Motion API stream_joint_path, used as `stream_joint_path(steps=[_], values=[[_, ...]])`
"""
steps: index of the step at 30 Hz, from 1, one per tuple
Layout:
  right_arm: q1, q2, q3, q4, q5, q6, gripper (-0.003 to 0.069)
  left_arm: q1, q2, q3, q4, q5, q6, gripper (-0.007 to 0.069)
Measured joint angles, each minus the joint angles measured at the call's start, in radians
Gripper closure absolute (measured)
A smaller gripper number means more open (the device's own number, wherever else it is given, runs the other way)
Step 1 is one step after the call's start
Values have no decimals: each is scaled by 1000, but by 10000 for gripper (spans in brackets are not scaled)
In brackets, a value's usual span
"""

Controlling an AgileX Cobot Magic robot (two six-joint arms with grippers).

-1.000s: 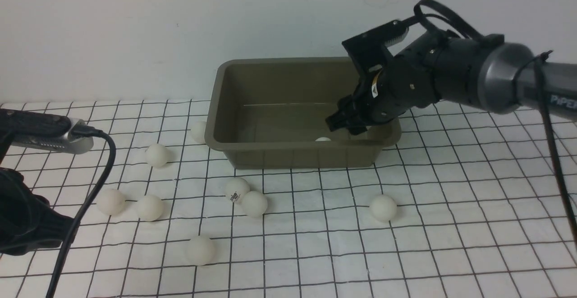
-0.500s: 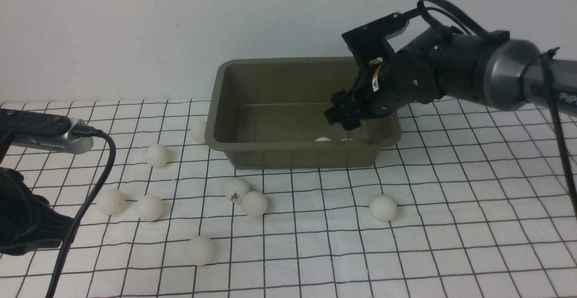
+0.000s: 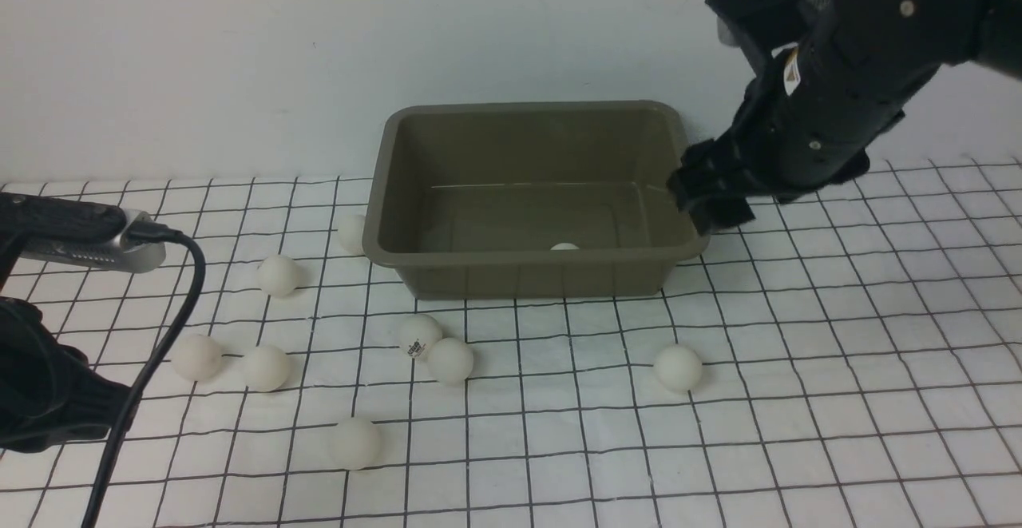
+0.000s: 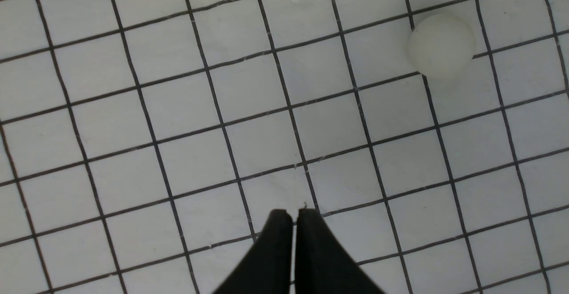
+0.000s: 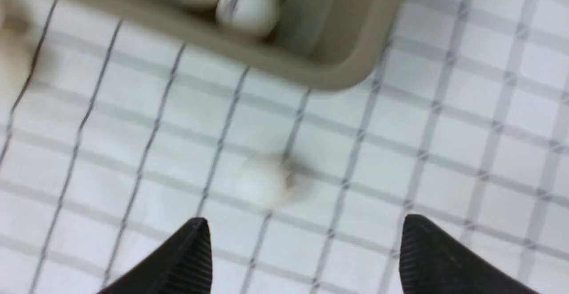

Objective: Put the table tennis balls into the box on the white checkered tablecloth.
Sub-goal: 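Reach for and grasp a ping pong ball on the table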

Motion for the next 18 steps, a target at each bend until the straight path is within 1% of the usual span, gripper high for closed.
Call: stream_joint_path(steps=[3,5,7,10,15,18], values=[[0,0,93,100,-47,-38,147,0,0,0,0,0,0,629],[0,2,158,128,-115,-50,147,0,0,0,-1,0,0,629],[0,18,210,133,-193,-52,147,0,0,0,-5,0,0,629],[0,64,229,133,-258,-55,147,0,0,0,-25,0,0,629],[0,145,229,126,-328,-55,147,0,0,0,-39,0,19,629],[0,186,229,100,-364,-54,147,0,0,0,-48,0,33,629]])
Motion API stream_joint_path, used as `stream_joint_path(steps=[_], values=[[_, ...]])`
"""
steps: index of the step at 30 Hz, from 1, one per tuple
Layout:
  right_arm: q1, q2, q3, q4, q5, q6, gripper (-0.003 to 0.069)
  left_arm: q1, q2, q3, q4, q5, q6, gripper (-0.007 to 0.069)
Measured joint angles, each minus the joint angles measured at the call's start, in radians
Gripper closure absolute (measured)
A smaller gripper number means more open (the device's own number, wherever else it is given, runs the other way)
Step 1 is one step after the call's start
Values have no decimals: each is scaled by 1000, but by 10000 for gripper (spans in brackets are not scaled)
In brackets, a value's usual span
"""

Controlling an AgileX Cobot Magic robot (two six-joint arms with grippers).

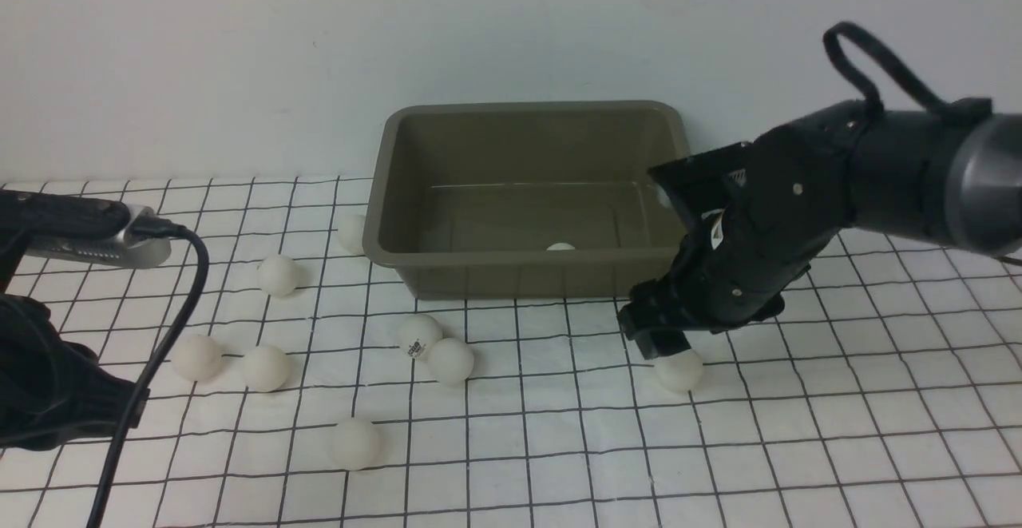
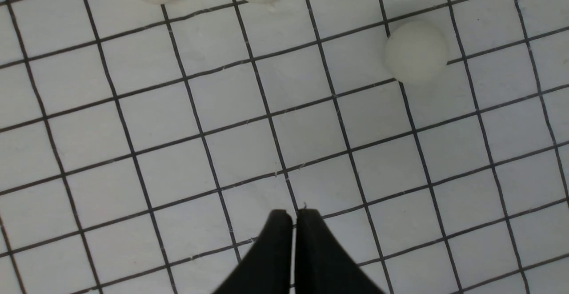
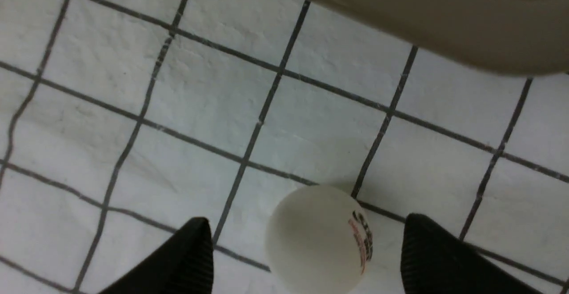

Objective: Put the table tennis balls into the box on the white checkered tablecloth.
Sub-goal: 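Reach for and grasp a ping pong ball on the table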

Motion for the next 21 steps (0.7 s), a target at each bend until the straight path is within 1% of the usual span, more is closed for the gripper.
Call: stream_joint_path(steps=[8,16,19,21], values=[[0,55,0,-69,-66,44,147,0,0,0,-3,0,2,629],[0,104,0,-73,-82,47,154,0,0,0,-3,0,3,629],[0,113,0,-73,-81,47,200,0,0,0,-3,0,3,629],[0,113,0,-73,-79,47,284,0,0,0,-3,0,3,629]])
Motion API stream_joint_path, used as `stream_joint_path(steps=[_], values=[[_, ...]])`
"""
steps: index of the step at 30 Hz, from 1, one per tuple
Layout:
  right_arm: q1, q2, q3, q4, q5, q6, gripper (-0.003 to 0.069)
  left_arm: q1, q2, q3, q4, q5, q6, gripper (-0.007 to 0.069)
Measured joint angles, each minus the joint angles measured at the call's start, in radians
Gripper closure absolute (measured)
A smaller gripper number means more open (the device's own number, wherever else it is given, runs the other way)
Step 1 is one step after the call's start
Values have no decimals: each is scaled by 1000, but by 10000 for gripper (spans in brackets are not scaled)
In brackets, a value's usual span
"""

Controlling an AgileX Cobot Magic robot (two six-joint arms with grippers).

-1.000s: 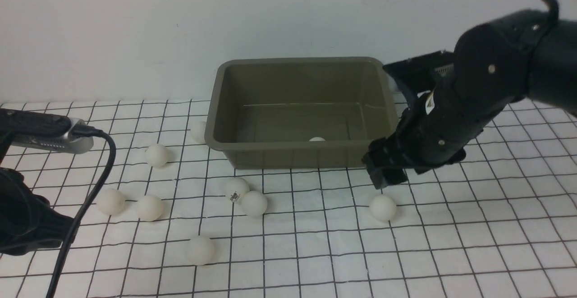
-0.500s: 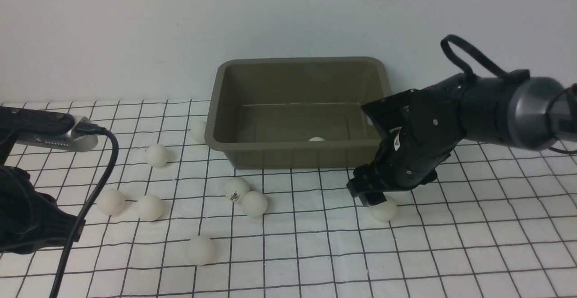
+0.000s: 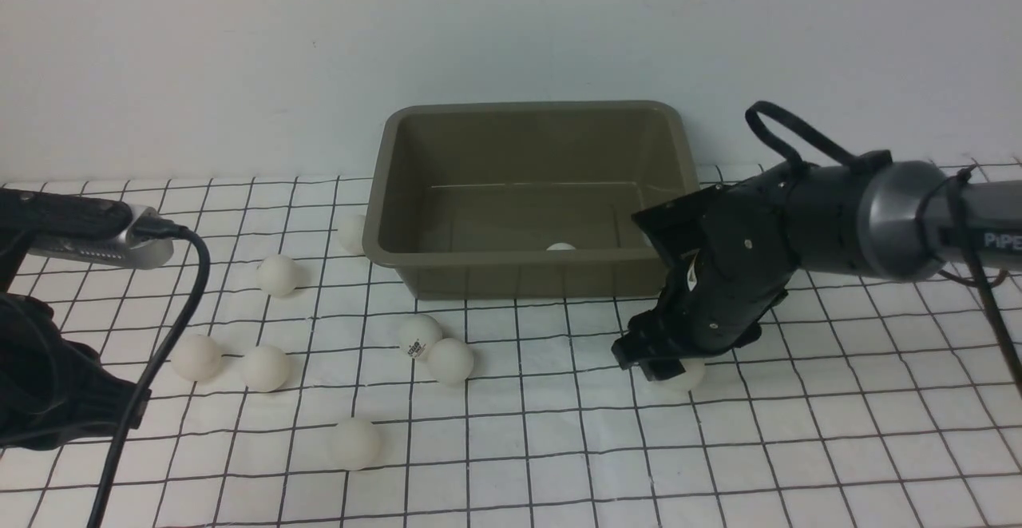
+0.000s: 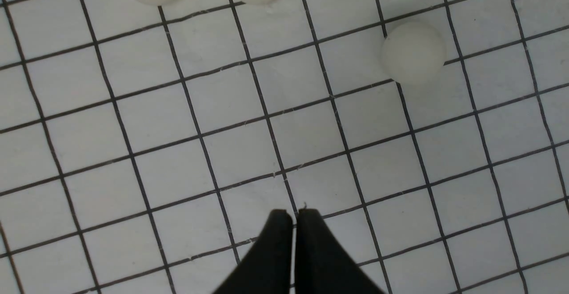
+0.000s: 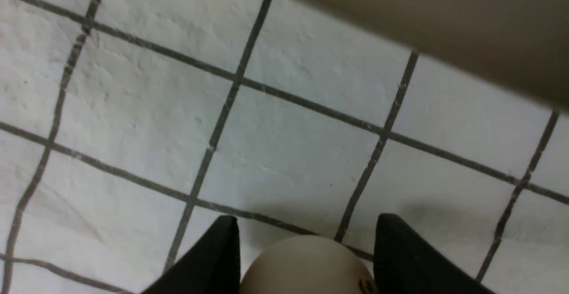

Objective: Put the table tennis balls into the box on the white checkered tablecloth.
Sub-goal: 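Reach for and grasp a ping pong ball on the table, then release the ping pong ball into the bin and lift the gripper away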

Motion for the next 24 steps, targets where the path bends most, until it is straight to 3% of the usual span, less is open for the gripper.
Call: stream_joint_path(steps=[1,12,24], values=[[0,0,0,0,2,0,310,0,0,0,0,0,0,629],[0,-28,0,0,159,-23,306,0,0,0,0,0,0,629],[0,-335,-84,2,195,-75,306,0,0,0,0,-9,0,629]])
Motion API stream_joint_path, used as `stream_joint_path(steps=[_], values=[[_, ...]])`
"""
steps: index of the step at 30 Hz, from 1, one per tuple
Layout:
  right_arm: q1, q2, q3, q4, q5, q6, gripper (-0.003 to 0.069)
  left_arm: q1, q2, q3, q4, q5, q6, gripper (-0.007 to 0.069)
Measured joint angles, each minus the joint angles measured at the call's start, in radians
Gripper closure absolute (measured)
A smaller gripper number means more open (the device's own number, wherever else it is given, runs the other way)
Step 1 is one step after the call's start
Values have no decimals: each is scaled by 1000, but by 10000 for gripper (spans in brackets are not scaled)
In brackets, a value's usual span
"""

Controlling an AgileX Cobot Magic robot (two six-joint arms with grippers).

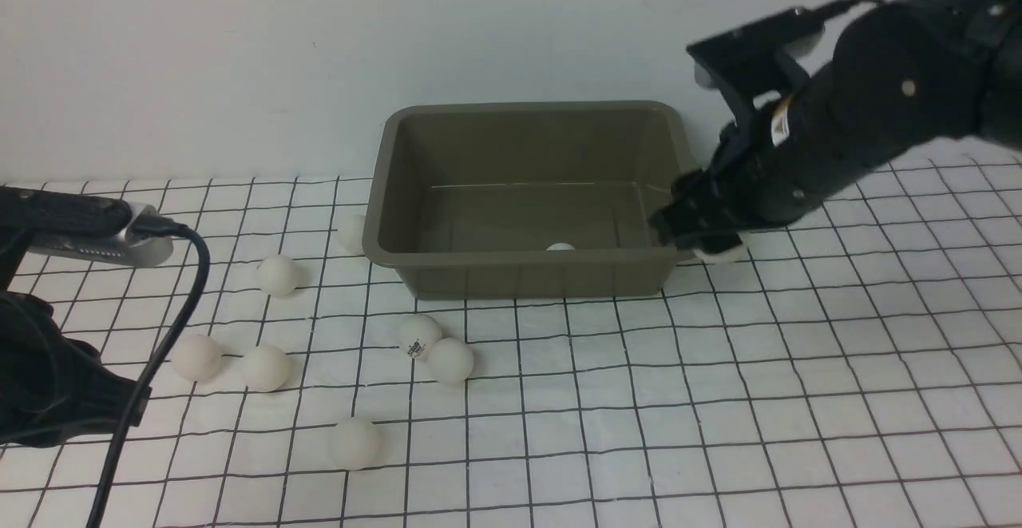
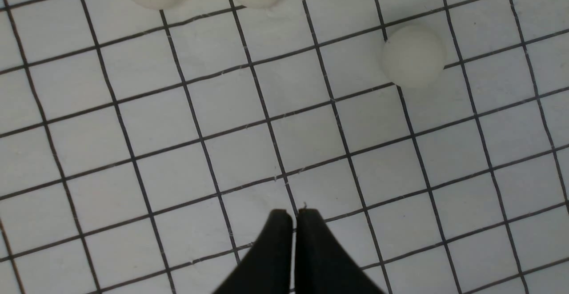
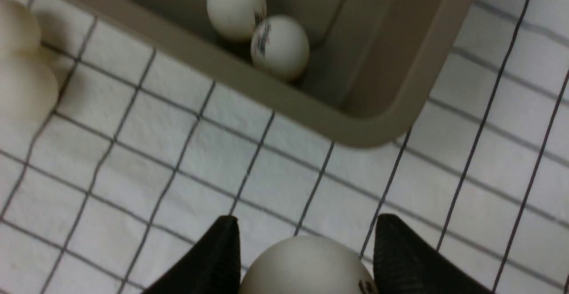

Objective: Put the table tennis balls into the box on the white checkered tablecloth.
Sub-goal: 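Release the ping pong ball into the bin and lift the gripper away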

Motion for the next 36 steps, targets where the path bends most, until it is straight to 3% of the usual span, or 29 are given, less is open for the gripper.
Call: stream_joint_path(steps=[4,11,16,22,30,34,36], values=[[0,65,-131,-1,-10,-20,306,0,0,0,-1,-2,0,629],[0,428,-536,-38,1,-27,306,0,0,0,-1,-2,0,629],[0,582,-701,-55,52,-36,306,0,0,0,-1,-2,0,629],[0,675,-767,-59,54,-81,302,0,0,0,-2,-2,0,629],[0,692,-803,-65,76,-67,196,0,0,0,-50,-2,21,628],[0,647,-854,-70,146,-65,200,0,0,0,-164,-2,130,608],[0,580,-862,-87,183,-75,247,0,1,0,-251,-5,218,584]])
